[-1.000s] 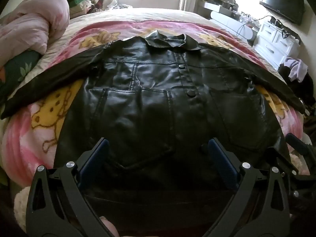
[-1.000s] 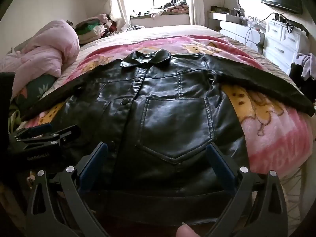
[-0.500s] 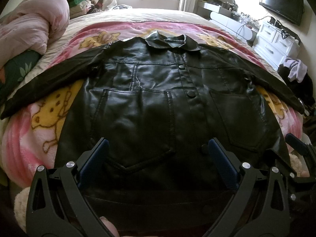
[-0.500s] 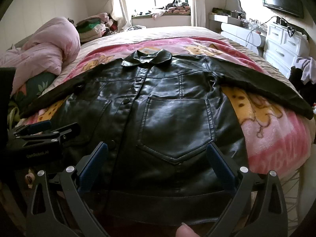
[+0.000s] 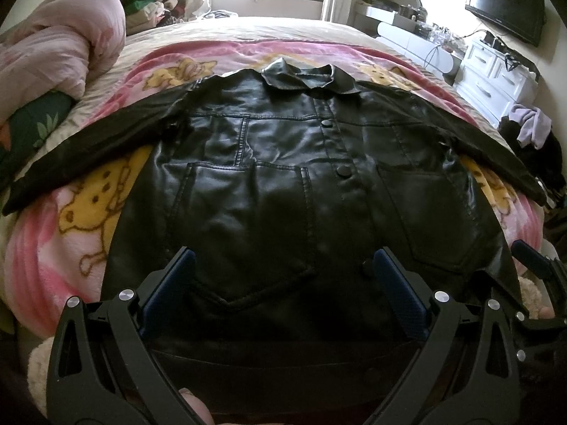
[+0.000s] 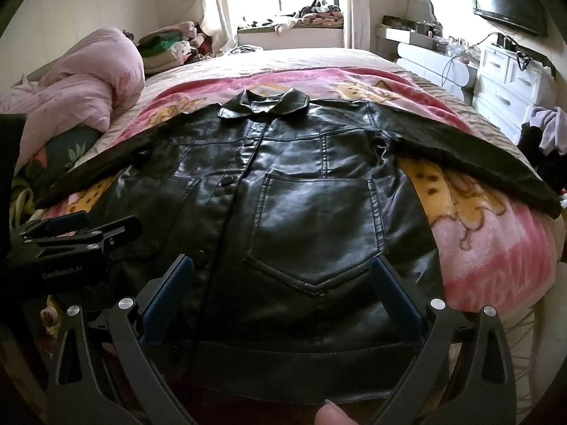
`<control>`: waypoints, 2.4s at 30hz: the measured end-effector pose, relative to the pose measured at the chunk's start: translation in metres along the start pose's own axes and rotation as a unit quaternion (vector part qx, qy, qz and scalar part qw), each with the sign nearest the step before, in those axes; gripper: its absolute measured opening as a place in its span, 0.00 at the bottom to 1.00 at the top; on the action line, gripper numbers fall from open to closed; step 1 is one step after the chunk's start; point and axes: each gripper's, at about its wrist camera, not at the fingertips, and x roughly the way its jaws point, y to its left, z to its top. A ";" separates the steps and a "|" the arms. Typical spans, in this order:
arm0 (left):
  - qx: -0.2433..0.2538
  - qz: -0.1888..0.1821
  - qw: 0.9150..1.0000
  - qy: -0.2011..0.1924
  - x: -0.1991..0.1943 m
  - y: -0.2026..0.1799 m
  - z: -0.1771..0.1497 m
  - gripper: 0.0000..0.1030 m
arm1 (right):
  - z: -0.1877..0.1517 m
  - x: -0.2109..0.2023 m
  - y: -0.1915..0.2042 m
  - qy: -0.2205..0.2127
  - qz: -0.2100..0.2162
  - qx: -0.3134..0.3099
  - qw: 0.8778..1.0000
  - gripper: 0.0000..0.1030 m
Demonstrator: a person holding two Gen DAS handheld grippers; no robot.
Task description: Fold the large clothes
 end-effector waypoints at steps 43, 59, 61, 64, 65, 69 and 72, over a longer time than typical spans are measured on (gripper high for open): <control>-0.014 -0.005 1.000 0.001 0.009 0.013 0.034 0.91 | 0.033 0.009 0.006 -0.004 0.013 -0.007 1.000 0.96; -0.020 0.026 0.999 -0.017 0.016 0.028 0.094 0.91 | 0.099 0.031 -0.009 -0.021 -0.006 0.006 1.000 0.96; -0.022 0.025 0.999 -0.022 0.016 0.029 0.103 0.91 | 0.105 0.032 -0.011 -0.024 -0.009 0.011 1.000 0.96; -0.025 0.020 0.999 -0.028 0.017 0.029 0.115 0.91 | 0.117 0.033 -0.016 -0.030 -0.016 0.017 0.999 0.96; -0.026 0.019 0.999 -0.028 0.018 0.029 0.118 0.91 | 0.121 0.033 -0.017 -0.031 -0.017 0.019 0.999 0.96; -0.025 0.017 0.999 -0.026 0.026 0.028 0.136 0.91 | 0.138 0.035 -0.024 -0.035 -0.025 0.026 0.999 0.96; -0.022 0.017 0.999 -0.027 0.031 0.024 0.146 0.91 | 0.152 0.036 -0.029 -0.043 -0.032 0.030 0.998 0.96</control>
